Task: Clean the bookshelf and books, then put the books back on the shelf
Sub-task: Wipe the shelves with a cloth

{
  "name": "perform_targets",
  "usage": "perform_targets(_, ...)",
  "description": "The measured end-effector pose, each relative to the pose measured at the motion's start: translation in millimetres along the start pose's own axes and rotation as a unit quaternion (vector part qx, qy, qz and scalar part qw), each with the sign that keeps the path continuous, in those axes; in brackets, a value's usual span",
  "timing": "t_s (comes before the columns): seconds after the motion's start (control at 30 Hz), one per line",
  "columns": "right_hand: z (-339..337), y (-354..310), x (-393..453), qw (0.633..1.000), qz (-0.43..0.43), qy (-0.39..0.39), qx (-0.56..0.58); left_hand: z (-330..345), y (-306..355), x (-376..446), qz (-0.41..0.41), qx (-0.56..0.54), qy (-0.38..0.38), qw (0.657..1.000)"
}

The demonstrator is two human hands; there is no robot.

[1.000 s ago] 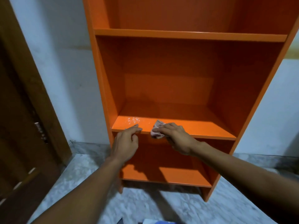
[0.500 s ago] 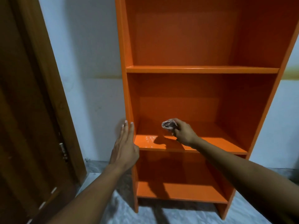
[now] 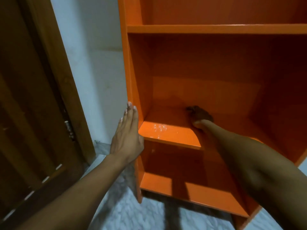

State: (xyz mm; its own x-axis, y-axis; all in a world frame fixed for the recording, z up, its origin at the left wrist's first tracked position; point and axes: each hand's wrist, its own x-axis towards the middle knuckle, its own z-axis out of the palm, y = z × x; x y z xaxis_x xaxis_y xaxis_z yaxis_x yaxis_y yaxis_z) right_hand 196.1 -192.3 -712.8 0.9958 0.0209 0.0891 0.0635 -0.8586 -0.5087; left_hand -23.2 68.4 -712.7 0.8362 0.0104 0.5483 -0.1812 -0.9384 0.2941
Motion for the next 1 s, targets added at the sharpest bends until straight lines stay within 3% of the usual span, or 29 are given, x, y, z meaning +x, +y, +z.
perform_targets(0.17, 21, -25, 2, 0.992, -0.067, -0.022, -0.103, 2, -1, 1, -0.008, 0.025, 0.002, 1.0)
perform_targets(0.37, 17, -31, -46, 0.964, -0.193, -0.134, -0.125, -1, -2, 0, -0.015, 0.028, -0.003, 0.999)
perform_targets(0.53, 15, -35, -110, 0.937, -0.315, -0.102, -0.114, -3, 0, 0, -0.02, 0.022, -0.002, 1.0)
perform_targets(0.7, 14, -37, -175, 0.902, -0.413, -0.107, -0.064, -6, 2, -2, -0.02, 0.016, -0.002, 1.0)
perform_targets(0.8, 18, -43, -195, 0.892, -0.442, -0.088, 0.03, -8, 0, -3, -0.02, 0.018, -0.009, 1.0)
perform_targets(1.0, -5, -70, -145, 0.902, -0.388, 0.008, 0.192, -9, -5, -1, -0.008, 0.024, -0.013, 1.0)
